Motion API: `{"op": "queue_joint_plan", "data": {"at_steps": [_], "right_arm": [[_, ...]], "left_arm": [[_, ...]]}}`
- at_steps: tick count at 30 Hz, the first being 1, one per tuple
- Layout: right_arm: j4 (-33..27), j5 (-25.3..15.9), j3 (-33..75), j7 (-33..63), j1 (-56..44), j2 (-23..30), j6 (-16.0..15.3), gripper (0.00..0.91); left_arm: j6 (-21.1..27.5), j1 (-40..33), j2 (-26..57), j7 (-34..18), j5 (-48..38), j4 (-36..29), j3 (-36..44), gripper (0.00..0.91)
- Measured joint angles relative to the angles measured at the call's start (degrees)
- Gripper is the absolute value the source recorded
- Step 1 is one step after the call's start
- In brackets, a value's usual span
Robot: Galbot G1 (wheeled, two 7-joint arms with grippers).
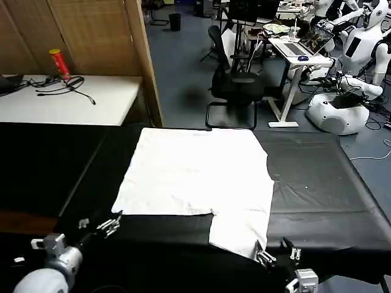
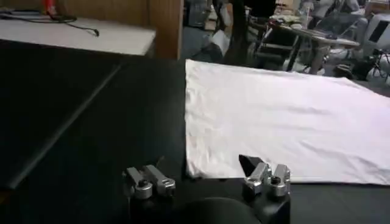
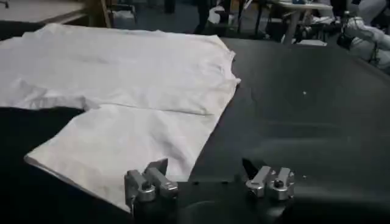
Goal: Fold and organize the clothes.
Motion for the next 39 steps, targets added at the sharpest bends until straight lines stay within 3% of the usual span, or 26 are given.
{"op": "queue_joint_plan", "data": {"at_steps": [2,3,4,7,17,27,34,39], "right_arm": [[-0.08,-0.03,-0.27,0.03,0.03,0.26,-0.16,0.468],[-0.09,-0.04,-0.36,0.08,0.03,0.35,-0.37,0.273],[-0.1,-0.04,-0.42,0.11,0.02,0.4,-0.51,0.166],[-0.19,-0.04,-0.48,0.35,-0.2,0.49,-0.84,0.068],[1.64,-0.08,0.56,1.79,-2.28,0.21,-1.34,0.0],[9.63,0.02,2.85,5.94,-7.73,-0.76,-7.25,0.0],[11.43,0.45,3.45,5.91,-9.66,-1.08,-7.04,0.01],[11.02,4.12,4.55,3.85,-7.88,-1.83,-4.97,0.01]], "left_arm": [[-0.01,-0.75,-0.09,-0.06,0.13,1.02,0.57,0.449],[-0.08,-1.13,-0.13,-0.05,0.21,1.6,0.88,0.166],[-0.14,-1.34,-0.14,-0.06,0.23,2.14,1.06,0.127],[-0.35,-1.63,-0.14,-0.01,0.25,3.29,1.33,0.0],[-0.51,-0.2,-0.38,-0.15,0.13,2.15,1.49,0.0],[0.77,5.06,-2.29,-3.88,1.06,-5.48,-0.16,0.0],[0.66,12.14,-3.97,-4.65,1.81,-11.09,-1.96,0.0],[0.35,13.42,-5.59,-5.56,1.71,-14.17,-1.97,0.0]]}}
